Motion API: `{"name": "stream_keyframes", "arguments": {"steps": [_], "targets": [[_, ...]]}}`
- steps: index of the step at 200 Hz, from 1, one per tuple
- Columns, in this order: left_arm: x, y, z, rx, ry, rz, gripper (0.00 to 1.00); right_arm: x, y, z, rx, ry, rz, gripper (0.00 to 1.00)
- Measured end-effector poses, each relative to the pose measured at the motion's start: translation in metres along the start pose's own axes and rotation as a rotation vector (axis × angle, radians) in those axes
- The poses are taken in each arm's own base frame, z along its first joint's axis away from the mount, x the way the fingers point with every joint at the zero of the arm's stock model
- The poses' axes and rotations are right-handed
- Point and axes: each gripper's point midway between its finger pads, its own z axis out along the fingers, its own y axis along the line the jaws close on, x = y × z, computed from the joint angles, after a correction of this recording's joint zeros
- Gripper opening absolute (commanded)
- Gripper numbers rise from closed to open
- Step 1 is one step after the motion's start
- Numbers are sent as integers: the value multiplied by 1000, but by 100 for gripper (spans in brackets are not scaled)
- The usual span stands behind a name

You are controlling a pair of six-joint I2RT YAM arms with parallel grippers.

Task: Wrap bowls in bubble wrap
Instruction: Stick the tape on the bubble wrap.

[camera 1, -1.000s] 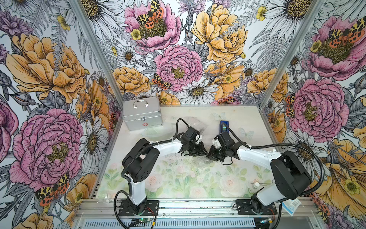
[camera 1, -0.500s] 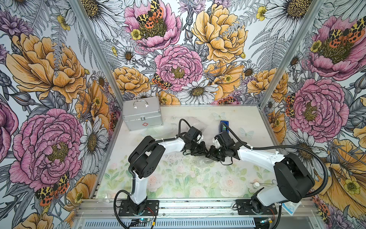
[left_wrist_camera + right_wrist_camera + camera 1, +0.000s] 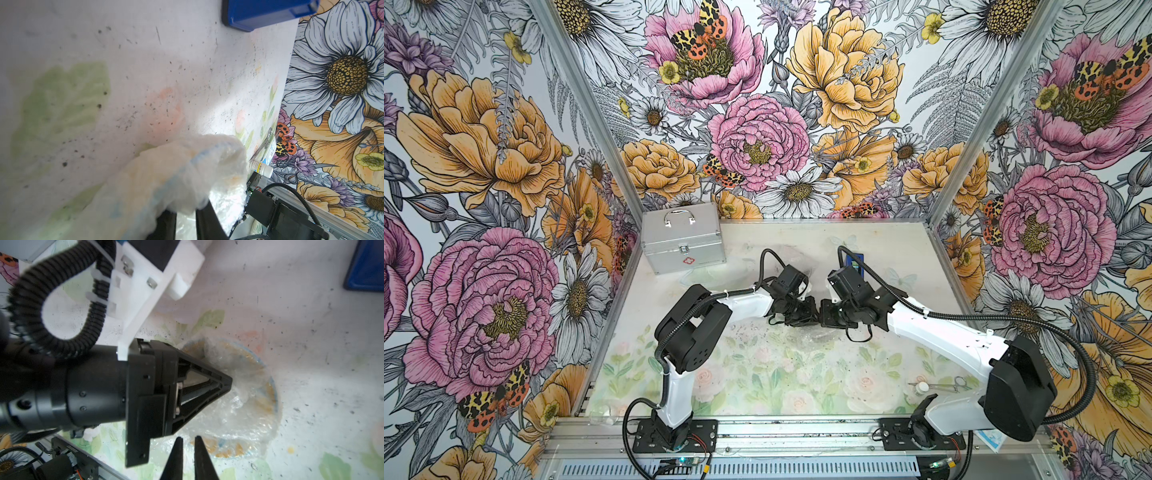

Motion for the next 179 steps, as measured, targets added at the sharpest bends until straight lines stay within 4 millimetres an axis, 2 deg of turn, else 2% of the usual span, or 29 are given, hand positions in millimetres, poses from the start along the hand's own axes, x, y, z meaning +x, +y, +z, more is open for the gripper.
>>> {"name": "stream_keyframes", "arguments": {"steps": [32,67,91,116,152,179], "targets": [[1,0,1,-2,2,6,19,0,-8,24,51,36,-12,5],[2,1,1,-7,4,12,19,5,-13,30,55,44,-13,0],[2,0,1,-5,4,16,20,30,-18,35,30,90,-18,0],[2,-2,1,1,6,18,26,51,-26,42,26,135,-17,0],[2,-3,2,4,5,22,24,49,-25,42,13,131,-13,0],[2,-3,2,4,6,21,23,41,-20,28,-3,93,-6,0]]}}
